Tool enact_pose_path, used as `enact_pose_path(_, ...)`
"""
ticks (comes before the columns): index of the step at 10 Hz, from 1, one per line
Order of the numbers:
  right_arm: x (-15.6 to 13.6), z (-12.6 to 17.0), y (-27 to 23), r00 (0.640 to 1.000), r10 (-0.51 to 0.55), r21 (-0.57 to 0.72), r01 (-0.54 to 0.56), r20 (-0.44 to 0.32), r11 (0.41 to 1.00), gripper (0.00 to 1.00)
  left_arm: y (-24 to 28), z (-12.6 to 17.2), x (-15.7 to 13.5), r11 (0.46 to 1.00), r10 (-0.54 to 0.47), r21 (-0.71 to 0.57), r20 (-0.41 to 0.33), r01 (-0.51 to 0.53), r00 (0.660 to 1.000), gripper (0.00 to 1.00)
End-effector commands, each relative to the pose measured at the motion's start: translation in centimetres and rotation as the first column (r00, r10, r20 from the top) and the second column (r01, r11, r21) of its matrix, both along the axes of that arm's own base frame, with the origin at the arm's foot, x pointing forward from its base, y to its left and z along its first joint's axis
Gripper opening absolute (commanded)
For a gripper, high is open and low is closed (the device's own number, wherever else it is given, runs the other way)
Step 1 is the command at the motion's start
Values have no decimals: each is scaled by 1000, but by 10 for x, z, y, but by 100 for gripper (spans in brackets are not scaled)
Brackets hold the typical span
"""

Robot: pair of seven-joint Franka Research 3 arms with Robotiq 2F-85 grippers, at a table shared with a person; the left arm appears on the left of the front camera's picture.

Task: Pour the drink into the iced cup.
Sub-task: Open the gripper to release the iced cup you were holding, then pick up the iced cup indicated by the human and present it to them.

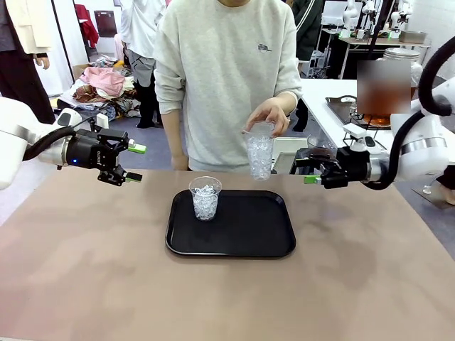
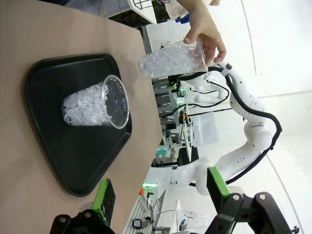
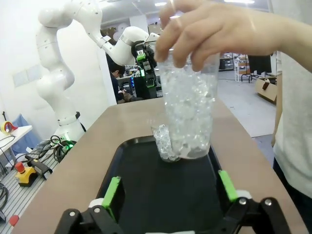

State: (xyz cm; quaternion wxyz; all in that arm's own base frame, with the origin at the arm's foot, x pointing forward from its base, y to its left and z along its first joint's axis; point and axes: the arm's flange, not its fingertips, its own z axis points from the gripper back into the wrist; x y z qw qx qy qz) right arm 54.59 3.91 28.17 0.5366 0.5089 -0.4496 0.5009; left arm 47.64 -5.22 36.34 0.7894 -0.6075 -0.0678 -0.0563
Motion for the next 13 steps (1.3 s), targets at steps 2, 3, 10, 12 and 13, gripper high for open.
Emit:
enact_pose_path(2,-25,1,-12,998,-32,5,32,55,999,100,1,1,-1,1000,1,-2,1,-1,1000,100)
enact_pose_path(3,-27,0,-14,998,-33,5,32,46,999,100,1,1,-1,1000,1,-2,1,-1,1000,100)
enact_pose_path(10,-18,-3,-15,999,-30,2,30,28,1000,100,1,1,-1,1000,1,-2,1,-1,1000,100)
enact_pose_path(12,-18,-3,-15,999,-30,2,30,28,1000,100,1,1,-1,1000,1,-2,1,-1,1000,100)
enact_pose_path(13,-18,-3,-15,999,-30,2,30,28,1000,100,1,1,-1,1000,1,-2,1,-1,1000,100)
